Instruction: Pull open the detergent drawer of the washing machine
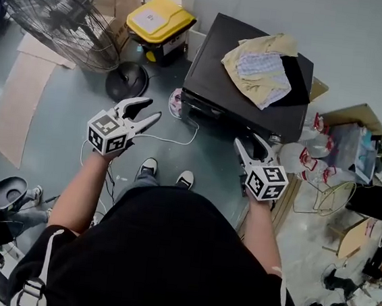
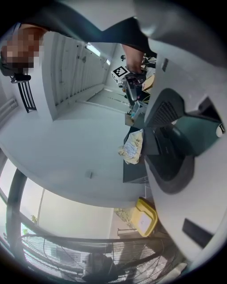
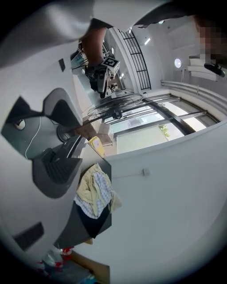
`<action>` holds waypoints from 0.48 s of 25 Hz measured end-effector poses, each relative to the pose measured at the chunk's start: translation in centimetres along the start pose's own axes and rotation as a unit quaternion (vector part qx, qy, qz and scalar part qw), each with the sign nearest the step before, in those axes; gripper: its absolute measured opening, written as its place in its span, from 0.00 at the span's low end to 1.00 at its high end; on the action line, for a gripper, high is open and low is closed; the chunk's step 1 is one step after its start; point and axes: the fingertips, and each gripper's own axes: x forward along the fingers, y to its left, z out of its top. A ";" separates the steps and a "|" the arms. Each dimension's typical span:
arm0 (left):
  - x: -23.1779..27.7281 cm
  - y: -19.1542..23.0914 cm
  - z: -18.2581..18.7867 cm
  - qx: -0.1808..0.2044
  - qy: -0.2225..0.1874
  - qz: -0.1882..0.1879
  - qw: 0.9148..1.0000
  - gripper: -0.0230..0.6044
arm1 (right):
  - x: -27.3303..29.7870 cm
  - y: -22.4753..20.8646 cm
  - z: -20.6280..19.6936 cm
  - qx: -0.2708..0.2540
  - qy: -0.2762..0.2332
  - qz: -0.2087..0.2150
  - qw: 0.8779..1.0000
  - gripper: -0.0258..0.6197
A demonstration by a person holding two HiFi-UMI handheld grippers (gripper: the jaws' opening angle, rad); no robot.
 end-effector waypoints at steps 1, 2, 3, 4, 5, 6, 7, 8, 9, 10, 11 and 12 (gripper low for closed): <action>0.0 0.3 -0.3 -0.003 0.001 -0.002 1.000 0.35 | 0.4 0.2 -0.4 0.002 0.005 -0.001 1.000 0.39; -0.1 0.6 -0.7 -0.007 0.002 -0.005 1.000 0.35 | 0.8 0.5 -0.8 0.004 0.009 -0.003 1.000 0.39; -0.2 0.9 -1.2 -0.009 0.004 -0.008 1.000 0.35 | 1.2 0.8 -1.2 0.006 0.013 -0.004 1.000 0.39; -0.3 1.0 -1.7 -0.011 0.007 -0.011 1.000 0.35 | 1.5 1.1 -1.5 0.007 0.017 -0.005 1.000 0.39; -0.5 1.2 -2.2 -0.012 0.009 -0.015 1.000 0.35 | 1.8 1.3 -1.8 0.009 0.021 -0.007 1.000 0.39; -0.6 1.3 -2.6 -0.014 0.011 -0.018 1.000 0.35 | 2.1 1.6 -2.1 0.010 0.024 -0.009 1.000 0.39; -0.7 1.5 -2.9 -0.016 0.013 -0.021 1.000 0.35 | 2.3 1.9 -2.4 0.011 0.027 -0.011 1.000 0.39; -0.9 1.8 -3.2 -0.018 0.014 -0.024 0.999 0.35 | 2.6 2.2 -2.5 0.012 0.030 -0.012 0.999 0.39; -1.1 2.1 -3.5 -0.019 0.014 -0.026 0.999 0.35 | 2.8 2.5 -2.7 0.012 0.032 -0.013 0.999 0.40; -1.2 2.3 -3.6 -0.021 0.015 -0.028 0.999 0.35 | 3.1 2.9 -2.8 0.012 0.034 -0.014 0.999 0.40; -1.4 2.6 -3.8 -0.022 0.015 -0.030 0.999 0.35 | 3.3 3.2 -2.8 0.012 0.036 -0.015 0.999 0.40; -1.6 2.8 -3.9 -0.022 0.017 -0.032 0.999 0.35 | 3.4 3.6 -2.9 0.013 0.037 -0.017 0.999 0.40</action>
